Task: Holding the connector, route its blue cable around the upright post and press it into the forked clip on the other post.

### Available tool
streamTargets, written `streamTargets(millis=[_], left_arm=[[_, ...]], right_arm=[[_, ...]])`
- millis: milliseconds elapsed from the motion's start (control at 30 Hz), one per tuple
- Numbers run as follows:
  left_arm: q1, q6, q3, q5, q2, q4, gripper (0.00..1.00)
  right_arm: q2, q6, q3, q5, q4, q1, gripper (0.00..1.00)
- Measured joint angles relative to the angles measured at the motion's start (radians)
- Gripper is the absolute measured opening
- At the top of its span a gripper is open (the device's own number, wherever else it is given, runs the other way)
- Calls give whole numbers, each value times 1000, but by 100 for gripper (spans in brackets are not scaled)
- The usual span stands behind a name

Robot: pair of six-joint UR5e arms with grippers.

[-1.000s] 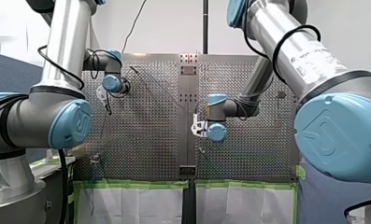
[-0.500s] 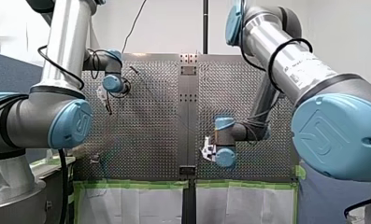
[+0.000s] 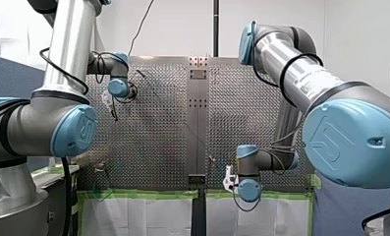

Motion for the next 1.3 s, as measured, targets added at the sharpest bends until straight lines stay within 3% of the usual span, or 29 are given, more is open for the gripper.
streamTargets(millis=[133, 300, 533, 800, 1000, 1300], left_arm=[[0, 0, 0, 0, 0, 0, 100], [2, 0, 0, 0, 0, 0, 100], [5, 0, 0, 0, 0, 1, 100], [8, 0, 0, 0, 0, 1, 100], [10, 0, 0, 0, 0, 2, 100], [16, 0, 0, 0, -1, 3, 100]], right_arm=[[38, -8, 35, -12, -38, -14, 0], [79, -25, 42, -30, -79, -28, 0], [141, -42, 38, -83, -141, -53, 0], [193, -56, 39, -139, -205, -66, 0], [172, -63, 39, -177, -245, -78, 0], [101, -64, 35, -249, -212, -104, 0]])
